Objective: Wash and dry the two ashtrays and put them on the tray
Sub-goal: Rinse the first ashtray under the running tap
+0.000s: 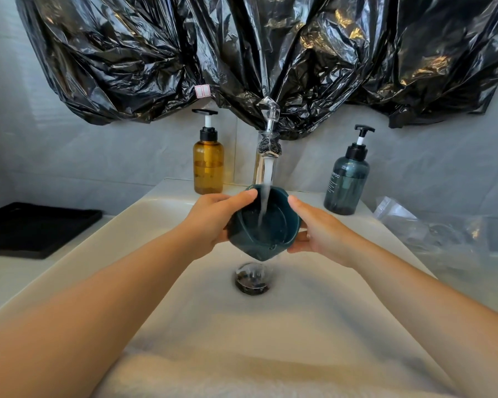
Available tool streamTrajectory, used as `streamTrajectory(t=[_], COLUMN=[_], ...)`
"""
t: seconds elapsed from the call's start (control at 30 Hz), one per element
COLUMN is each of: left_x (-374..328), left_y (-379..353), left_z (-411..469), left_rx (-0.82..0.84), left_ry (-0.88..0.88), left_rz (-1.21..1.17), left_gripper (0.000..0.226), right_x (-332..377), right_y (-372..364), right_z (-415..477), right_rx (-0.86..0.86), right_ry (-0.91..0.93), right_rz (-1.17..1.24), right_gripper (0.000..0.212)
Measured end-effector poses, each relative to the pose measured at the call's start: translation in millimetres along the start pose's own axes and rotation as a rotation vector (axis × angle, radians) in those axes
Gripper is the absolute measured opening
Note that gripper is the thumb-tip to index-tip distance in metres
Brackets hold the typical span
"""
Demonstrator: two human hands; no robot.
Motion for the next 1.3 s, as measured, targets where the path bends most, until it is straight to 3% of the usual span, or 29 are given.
streamTrajectory(t=[0.2,0.43,0.57,0.7,0.83,0.97,1.07,1.2,1.3], left_x=[-4,-27,-32,-23,-6,2,3,1,-3], left_y=[-9,-2,-3,-6,-19,-11,-6,-7,-8], left_z=[-3,-8,-10,-10,-11,-5,-2,1,0], left_rx=[0.077,0.263,0.319,0.407,0.486,0.359,0.287,0.254,0.278], left_ry=[0.055,-0.407,-0.448,-0.367,-0.209,-0.116,-0.13,-0.184,-0.209], left_rz=[-0.146,0.497,0.588,0.68,0.488,0.237,0.177,0.117,0.007], left_gripper=[0.031,0.036,0.026,0.011,0.009,0.02,0.023,0.021,0.019], right_x=[-12,-18,-19,-19,-10,-9,-8,-21,-21], right_y=[-2,4,2,1,5,-1,-4,-7,-18], right_z=[6,2,0,-3,1,2,2,7,8], right_rx=[-0.008,-0.01,0.04,0.118,0.135,0.186,0.147,0.113,0.277], right_ry=[-0.162,-0.375,-0.454,-0.501,-0.447,-0.38,-0.312,-0.389,-0.4], right_rz=[0.25,0.423,0.483,0.48,0.574,0.538,0.485,0.446,0.58], right_gripper=[0.047,0.035,0.041,0.036,0.02,0.023,0.024,0.062,0.081])
Point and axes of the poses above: each hand's wrist, its own z-axis towards the middle knuckle, its own y-axis out of the back of the hand, x = y × z, the point moved 4 cm from there along z, towards the middle knuckle, and after that the axes turned 10 degrees about -y, right-handed, at the moved point
